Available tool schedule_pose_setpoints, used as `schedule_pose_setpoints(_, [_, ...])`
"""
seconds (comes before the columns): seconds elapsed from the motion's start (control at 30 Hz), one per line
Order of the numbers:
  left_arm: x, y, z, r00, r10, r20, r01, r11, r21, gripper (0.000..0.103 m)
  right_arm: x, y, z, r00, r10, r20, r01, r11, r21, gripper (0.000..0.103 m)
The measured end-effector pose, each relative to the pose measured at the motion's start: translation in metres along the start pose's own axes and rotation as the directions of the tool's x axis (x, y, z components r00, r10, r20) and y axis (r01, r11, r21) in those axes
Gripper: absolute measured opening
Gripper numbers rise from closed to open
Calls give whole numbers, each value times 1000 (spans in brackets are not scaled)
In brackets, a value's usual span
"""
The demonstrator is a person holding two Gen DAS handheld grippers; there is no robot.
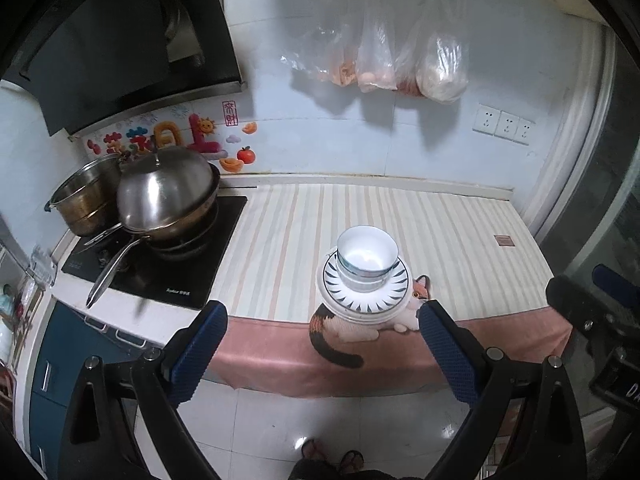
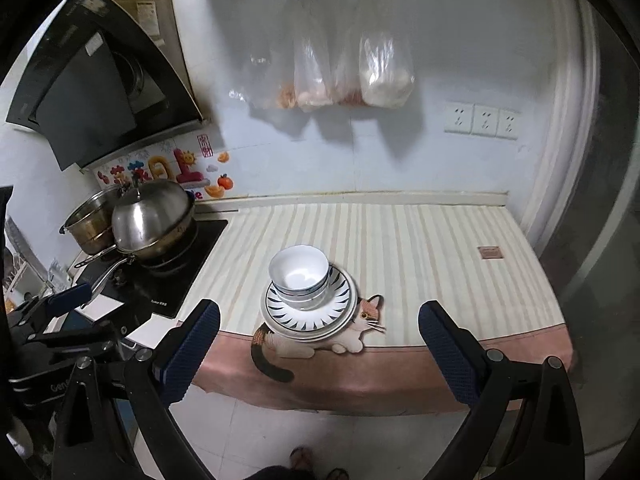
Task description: Organize plates and bowls
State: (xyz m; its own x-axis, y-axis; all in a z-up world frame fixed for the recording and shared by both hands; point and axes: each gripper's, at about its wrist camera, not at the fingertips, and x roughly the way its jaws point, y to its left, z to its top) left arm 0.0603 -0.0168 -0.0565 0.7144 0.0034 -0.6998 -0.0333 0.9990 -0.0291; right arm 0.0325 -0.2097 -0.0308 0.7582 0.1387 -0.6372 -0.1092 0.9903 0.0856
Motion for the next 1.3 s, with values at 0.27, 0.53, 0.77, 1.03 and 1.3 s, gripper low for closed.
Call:
schedule_pose_setpoints(0.27, [-35,11,-15,999,-10,36,10,1000,4,98,-58,12,-21,998,-36,52,36,999,4,102])
schedule_pose_setpoints(0.53, [-51,22,-17,998,-13,66,13,1000,5,98,-77,25,-27,996,-62,68,62,998,1,102])
schedule_pose_setpoints(0.77, [-55,28,-19,997,-9,78,8,1000,12,98,-76,31,-25,995,-70,75,70,998,4,102])
schedule_pose_setpoints(1.03, [-57,28,-22,997,-10,70,10,1000,4,98,-74,31,-21,994,-76,76,76,997,2,102])
schedule_pose_setpoints(1.3, [-53,37,-20,998,-22,61,21,1000,19,98,-75,35,-25,994,-83,70,82,997,5,102])
